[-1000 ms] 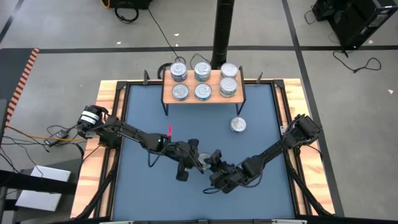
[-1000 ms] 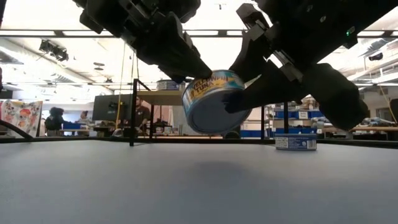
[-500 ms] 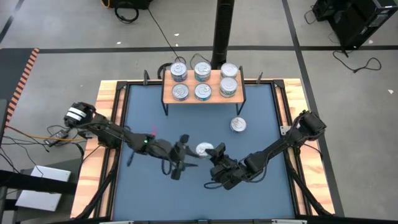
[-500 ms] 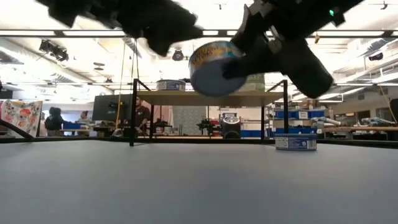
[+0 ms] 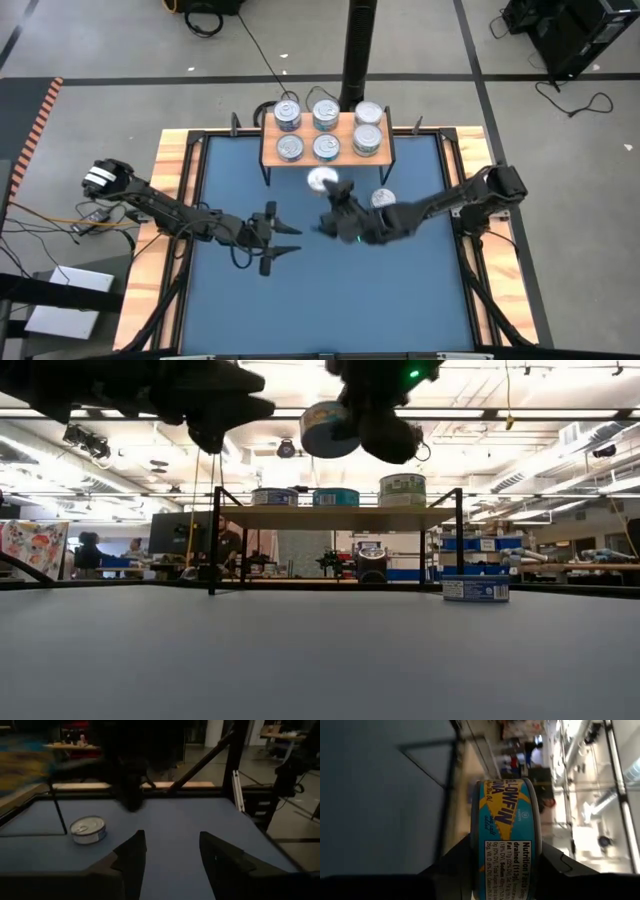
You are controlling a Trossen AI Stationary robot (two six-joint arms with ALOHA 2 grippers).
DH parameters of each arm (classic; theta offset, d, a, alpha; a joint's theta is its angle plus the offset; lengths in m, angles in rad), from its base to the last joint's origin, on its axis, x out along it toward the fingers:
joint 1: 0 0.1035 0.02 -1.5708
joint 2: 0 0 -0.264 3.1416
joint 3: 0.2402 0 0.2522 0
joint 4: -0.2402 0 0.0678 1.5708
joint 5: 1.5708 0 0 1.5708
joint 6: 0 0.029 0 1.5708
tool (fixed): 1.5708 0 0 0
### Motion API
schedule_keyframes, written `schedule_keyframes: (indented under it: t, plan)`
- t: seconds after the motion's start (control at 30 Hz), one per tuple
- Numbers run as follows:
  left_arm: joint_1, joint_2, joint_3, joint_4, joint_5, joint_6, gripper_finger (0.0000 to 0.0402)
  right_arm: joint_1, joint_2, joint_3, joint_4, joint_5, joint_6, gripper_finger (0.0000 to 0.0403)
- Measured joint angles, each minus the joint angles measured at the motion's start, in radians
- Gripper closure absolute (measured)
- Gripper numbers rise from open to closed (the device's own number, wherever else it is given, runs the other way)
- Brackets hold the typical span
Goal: Stack canned seafood by type on shelf
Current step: Stack the light blue tuna can on top of the light blue tuna can on the shelf
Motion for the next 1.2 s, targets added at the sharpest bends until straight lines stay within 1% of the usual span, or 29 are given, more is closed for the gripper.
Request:
schedule_keyframes:
  t: [0.17, 0.27, 0.4, 0.53, 0.73, 1.0, 1.07, 1.2]
  plan:
    - [0.000, -0.004, -0.017, 0.020, -0.005, 0.007, 0.0213, -0.133, 0.000, 0.018, 0.087, -0.012, -0.151, 0.0261]
    - [0.000, -0.005, -0.017, 0.021, -0.006, 0.024, 0.0213, -0.200, 0.001, 0.018, 0.101, -0.065, -0.202, 0.0261]
    - [0.000, -0.005, -0.017, 0.020, -0.006, 0.025, 0.0213, -0.271, 0.005, 0.018, 0.093, -0.126, -0.207, 0.0261]
    - [0.000, -0.004, -0.017, 0.017, -0.007, 0.025, 0.0213, -0.318, 0.005, 0.018, 0.098, -0.182, -0.204, 0.0261]
    - [0.000, -0.004, -0.017, 0.022, -0.008, 0.025, 0.0213, -0.356, 0.005, 0.018, 0.021, -0.246, -0.116, 0.0261]
    - [0.000, -0.004, -0.017, 0.022, -0.011, 0.025, 0.0213, -0.372, 0.005, 0.018, 0.020, -0.249, -0.082, 0.0261]
    - [0.000, -0.004, -0.017, 0.020, -0.011, 0.025, 0.0213, -0.379, 0.005, 0.018, 0.020, -0.254, -0.055, 0.0241]
    - [-0.001, -0.004, -0.017, 0.019, -0.012, 0.024, 0.0213, -0.390, 0.005, 0.018, 0.021, -0.251, -0.024, 0.0176]
